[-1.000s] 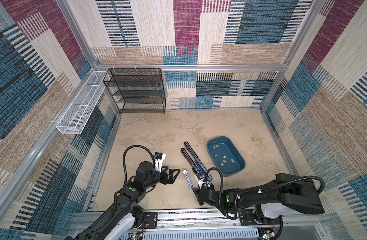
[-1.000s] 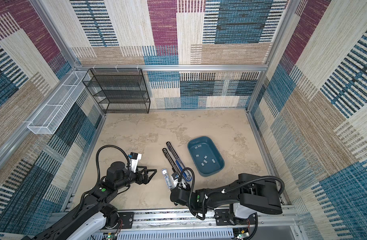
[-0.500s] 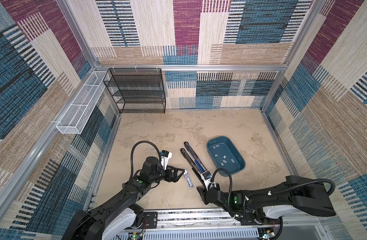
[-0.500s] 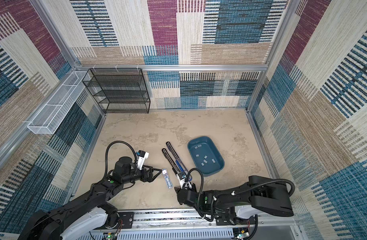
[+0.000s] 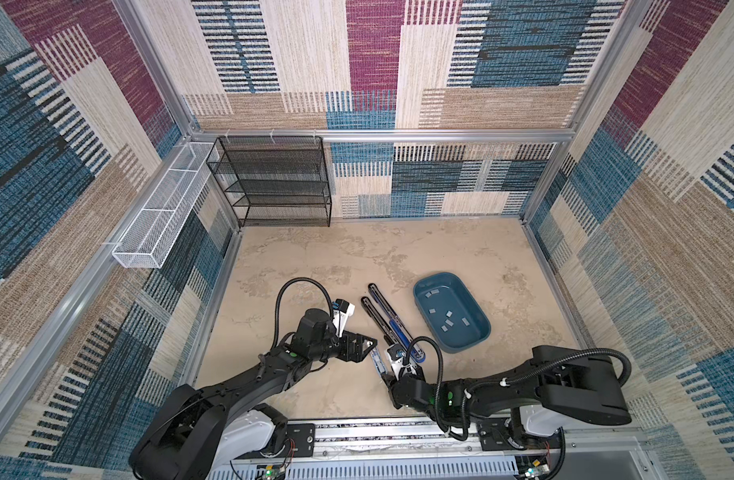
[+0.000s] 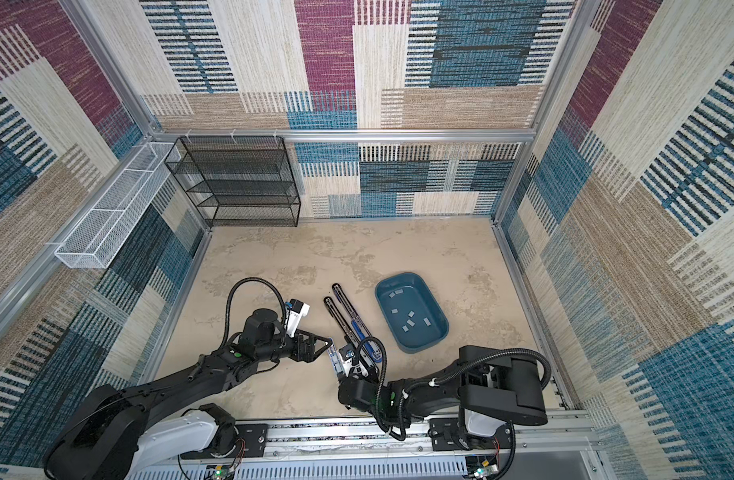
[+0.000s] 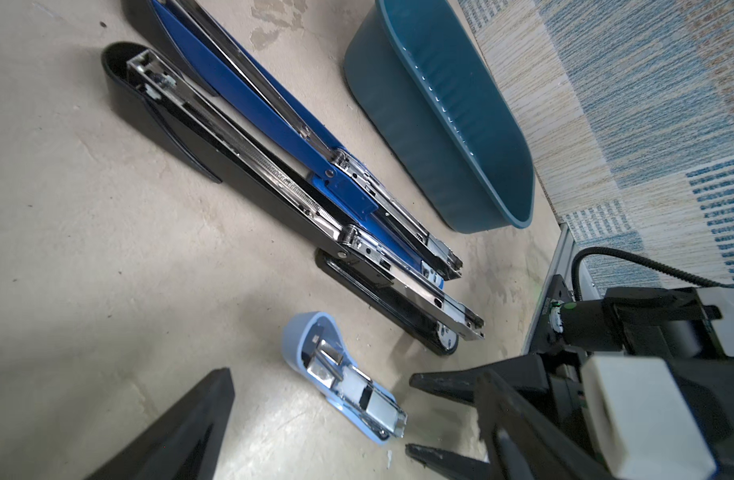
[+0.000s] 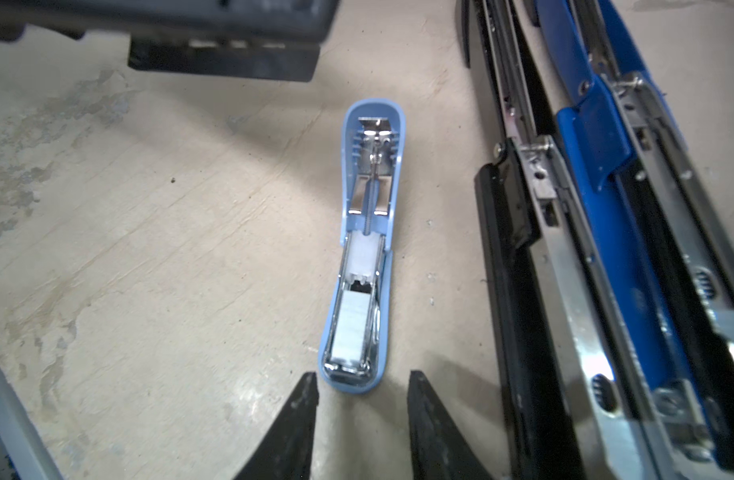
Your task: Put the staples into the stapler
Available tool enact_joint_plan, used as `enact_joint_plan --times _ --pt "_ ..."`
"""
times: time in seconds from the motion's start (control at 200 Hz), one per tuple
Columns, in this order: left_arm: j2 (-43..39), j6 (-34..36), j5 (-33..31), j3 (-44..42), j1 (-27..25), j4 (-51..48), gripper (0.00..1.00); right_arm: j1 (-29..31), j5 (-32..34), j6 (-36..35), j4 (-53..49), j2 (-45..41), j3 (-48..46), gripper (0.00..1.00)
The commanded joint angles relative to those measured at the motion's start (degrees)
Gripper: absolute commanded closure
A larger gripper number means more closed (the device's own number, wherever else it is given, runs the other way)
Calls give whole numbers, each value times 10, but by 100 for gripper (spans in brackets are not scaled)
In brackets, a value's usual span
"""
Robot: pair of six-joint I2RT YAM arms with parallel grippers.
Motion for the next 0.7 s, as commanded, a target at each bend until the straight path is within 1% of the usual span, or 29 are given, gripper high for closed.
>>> enact_joint_plan --times 0.0,0.12,0.326,0.451,0.696 --pt "19 14 5 5 -3 42 7 0 -3 -10 28 14 10 66" --pt "38 14 3 6 -3 59 8 0 4 -10 34 23 11 74" --pt "67 18 7 8 -4 83 9 0 22 -24 59 35 3 81" --pt "77 19 6 8 -5 95 10 0 18 -52 98 40 -11 83" --pt "94 25 11 3 -6 112 13 0 20 -74 133 51 -19 83"
